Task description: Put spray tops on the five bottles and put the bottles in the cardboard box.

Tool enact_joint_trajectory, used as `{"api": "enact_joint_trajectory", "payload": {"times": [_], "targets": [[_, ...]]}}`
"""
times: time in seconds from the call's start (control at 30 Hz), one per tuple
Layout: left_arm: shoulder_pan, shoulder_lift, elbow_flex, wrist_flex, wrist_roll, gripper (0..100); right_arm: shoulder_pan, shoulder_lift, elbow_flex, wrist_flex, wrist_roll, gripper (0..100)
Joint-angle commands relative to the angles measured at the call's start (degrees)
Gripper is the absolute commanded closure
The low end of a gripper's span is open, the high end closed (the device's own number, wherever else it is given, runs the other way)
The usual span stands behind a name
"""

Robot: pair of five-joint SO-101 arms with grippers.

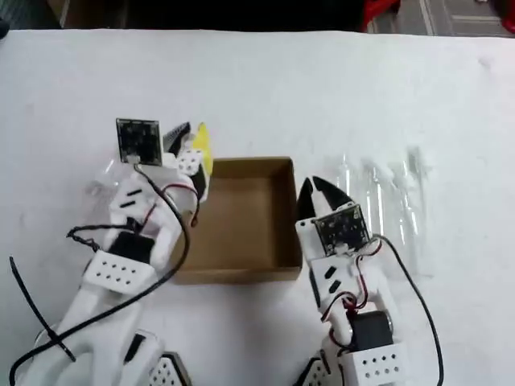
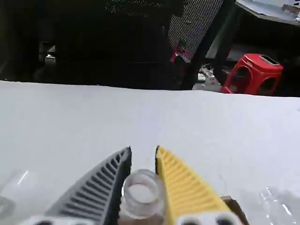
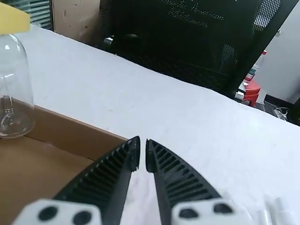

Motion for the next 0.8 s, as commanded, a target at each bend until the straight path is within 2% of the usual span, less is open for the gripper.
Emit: {"api": "enact_joint_trajectory", "payload": {"times": [0.0, 0.3, 0.77], "targets": [[-0.7, 1.1, -0.4, -1.8, 0.7, 94, 0.7, 0.0, -0.4, -1.5, 0.1, 98.4], [-0.7, 14.5, -6.1, -3.1, 0.4, 94, 0.8, 0.0, -0.4, -1.3, 0.1, 98.4], [-3.8, 15.5, -6.1, -3.0, 0.4, 94, 0.7, -0.5, 0.6, -1.5, 0.2, 98.4]]}}
